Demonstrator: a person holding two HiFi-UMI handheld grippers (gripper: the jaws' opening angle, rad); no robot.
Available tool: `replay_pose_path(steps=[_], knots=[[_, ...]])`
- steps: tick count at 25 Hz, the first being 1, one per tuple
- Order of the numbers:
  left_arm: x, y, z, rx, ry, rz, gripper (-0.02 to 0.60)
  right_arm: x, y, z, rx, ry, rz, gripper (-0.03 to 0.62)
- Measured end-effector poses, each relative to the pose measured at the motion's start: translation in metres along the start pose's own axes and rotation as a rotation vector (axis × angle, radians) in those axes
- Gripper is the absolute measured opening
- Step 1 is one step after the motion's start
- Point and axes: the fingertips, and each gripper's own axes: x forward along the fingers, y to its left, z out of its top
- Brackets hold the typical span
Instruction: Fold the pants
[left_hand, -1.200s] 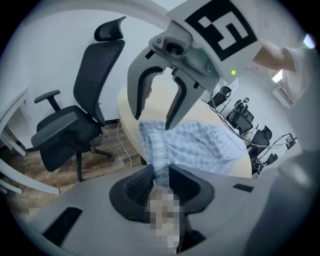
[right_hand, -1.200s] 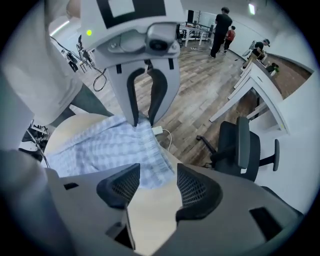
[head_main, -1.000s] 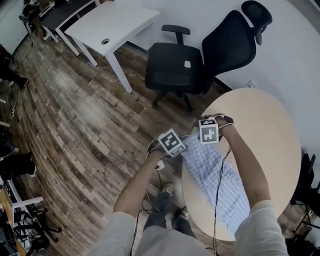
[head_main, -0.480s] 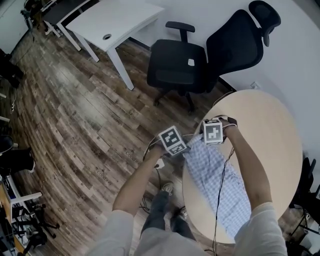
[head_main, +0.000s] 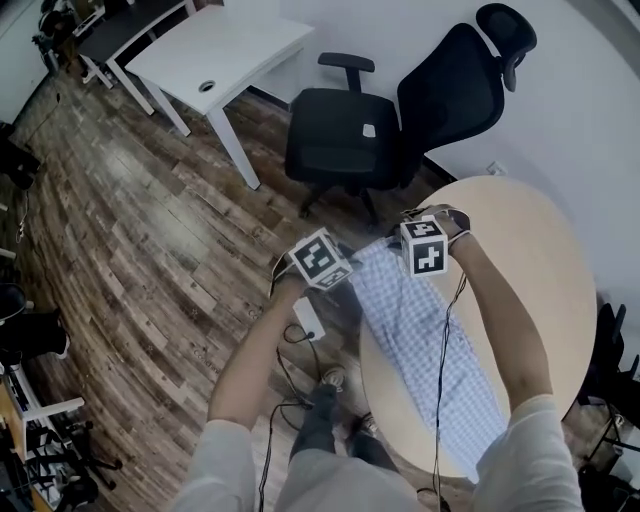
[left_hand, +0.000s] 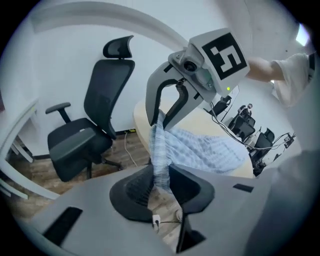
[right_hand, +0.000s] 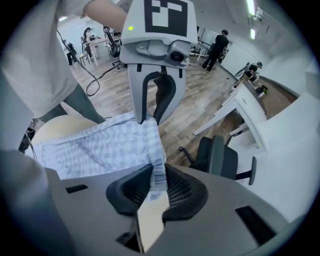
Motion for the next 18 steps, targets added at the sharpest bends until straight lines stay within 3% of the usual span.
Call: replay_pose_path(steps=[3,8,14,18], knots=[[-0.034,0.000,0.021,0.054,0.011,0.089,0.115,-0.035,-0.015,0.010,-0.040,-0.011,-0.109,0.086],[-0.059,-0.049,0.052,0.149,0.023,0.151,0.115,-0.086,0.012,0.016,-0.099,-0.006,-0.183,0.086],[-0.032,-0.129,0.075,0.178,0.047,0.191,0.115,-0.113,0.084,-0.014,-0.084,-0.055,-0.232,0.086],[0.006,-0.205,0.055,0.218,0.153,0.251,0.115,-0.115,0.170,-0.029,-0.066,-0.072,-0.254,0.087]])
